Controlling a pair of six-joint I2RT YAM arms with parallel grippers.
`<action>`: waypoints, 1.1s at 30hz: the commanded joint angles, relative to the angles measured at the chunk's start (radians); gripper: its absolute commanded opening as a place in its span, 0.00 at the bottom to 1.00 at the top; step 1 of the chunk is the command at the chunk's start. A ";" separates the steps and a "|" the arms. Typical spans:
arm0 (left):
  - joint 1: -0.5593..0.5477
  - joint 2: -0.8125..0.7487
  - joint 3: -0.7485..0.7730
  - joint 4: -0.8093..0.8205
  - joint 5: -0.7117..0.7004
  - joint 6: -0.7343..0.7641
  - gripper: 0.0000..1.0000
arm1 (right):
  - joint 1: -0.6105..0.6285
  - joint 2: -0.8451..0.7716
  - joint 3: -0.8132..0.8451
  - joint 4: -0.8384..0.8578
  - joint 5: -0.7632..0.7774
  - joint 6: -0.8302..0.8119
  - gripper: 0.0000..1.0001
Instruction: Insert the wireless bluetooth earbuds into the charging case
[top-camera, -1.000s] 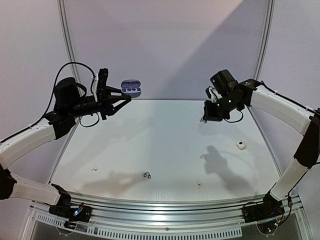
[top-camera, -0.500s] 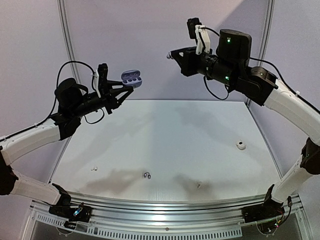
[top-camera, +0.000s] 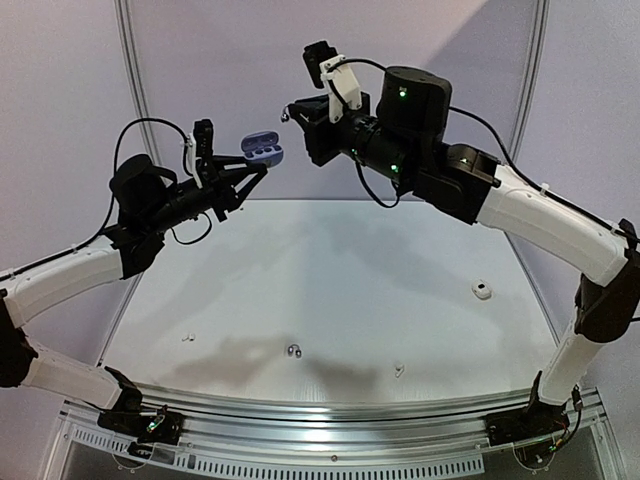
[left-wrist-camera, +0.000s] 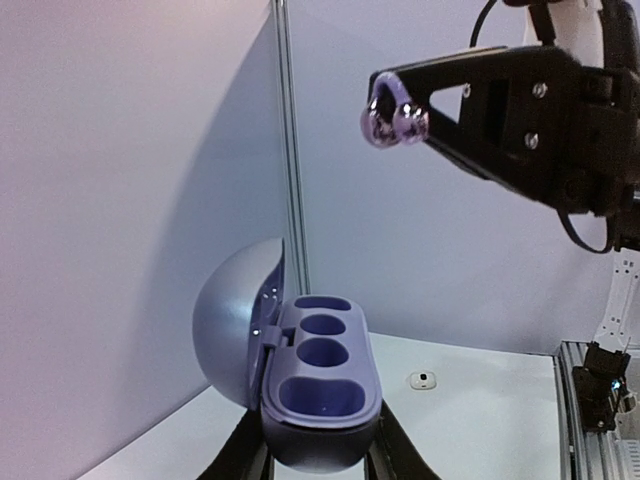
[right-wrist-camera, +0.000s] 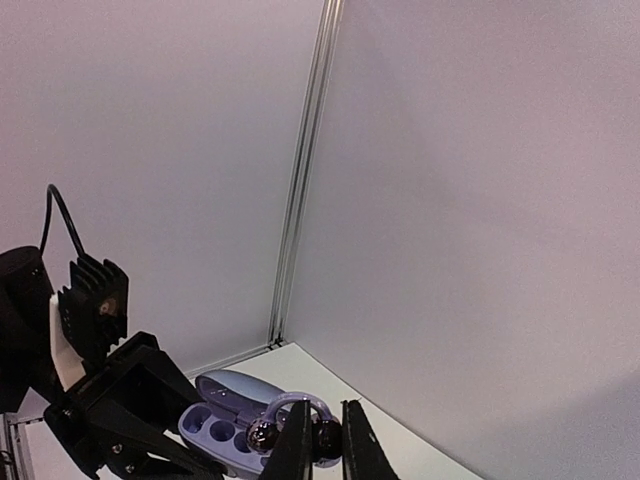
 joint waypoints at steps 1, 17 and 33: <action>-0.019 0.008 0.031 0.035 -0.016 -0.005 0.00 | 0.014 0.041 0.033 0.021 0.001 -0.050 0.00; -0.018 0.015 0.042 0.023 -0.020 0.003 0.00 | 0.015 0.152 0.096 -0.011 -0.007 -0.078 0.00; -0.018 0.017 0.046 0.038 -0.027 -0.053 0.00 | 0.014 0.178 0.087 0.001 0.046 -0.057 0.00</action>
